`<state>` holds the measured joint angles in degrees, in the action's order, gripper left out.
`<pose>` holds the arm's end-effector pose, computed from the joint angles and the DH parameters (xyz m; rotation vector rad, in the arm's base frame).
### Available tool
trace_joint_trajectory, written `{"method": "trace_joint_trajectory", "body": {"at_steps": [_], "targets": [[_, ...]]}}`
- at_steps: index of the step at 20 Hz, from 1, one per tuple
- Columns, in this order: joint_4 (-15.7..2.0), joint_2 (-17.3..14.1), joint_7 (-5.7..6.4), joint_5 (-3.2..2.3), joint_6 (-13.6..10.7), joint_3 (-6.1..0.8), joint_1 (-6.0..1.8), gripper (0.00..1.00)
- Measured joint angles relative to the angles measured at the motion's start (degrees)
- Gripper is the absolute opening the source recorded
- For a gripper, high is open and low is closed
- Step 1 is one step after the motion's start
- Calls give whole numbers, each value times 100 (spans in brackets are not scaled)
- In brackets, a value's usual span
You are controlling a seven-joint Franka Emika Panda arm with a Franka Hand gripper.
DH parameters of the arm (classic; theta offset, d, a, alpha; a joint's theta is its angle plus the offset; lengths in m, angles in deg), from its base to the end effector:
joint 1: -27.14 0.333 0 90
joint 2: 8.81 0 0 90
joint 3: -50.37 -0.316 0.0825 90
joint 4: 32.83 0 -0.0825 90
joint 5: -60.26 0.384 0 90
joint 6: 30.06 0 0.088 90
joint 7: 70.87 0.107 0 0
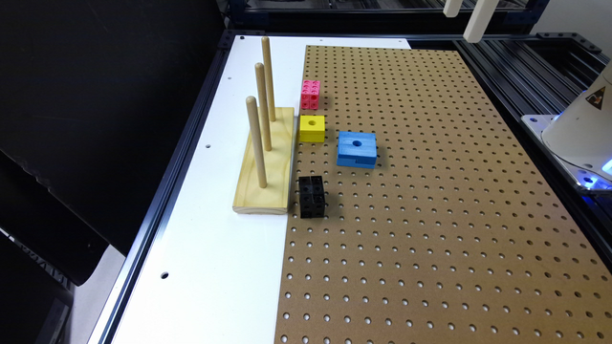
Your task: Pick up pink flower.
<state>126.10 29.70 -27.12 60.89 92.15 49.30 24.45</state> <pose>0.3319 -0.0094 0.4041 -2.8840 1.2218 -0.0469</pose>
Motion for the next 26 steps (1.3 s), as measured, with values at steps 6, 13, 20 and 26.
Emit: {"method": "trace_joint_trajectory", "body": {"at_steps": [6,13,20,26], "targets": [[-12,-78,-19,-12,163,2,-50,100],[-133,-410,-252,-15,464,6,-277,100],[-430,-756,-310,-15,472,6,-333,100],[-647,-1003,-388,-17,475,6,-432,100]]}}
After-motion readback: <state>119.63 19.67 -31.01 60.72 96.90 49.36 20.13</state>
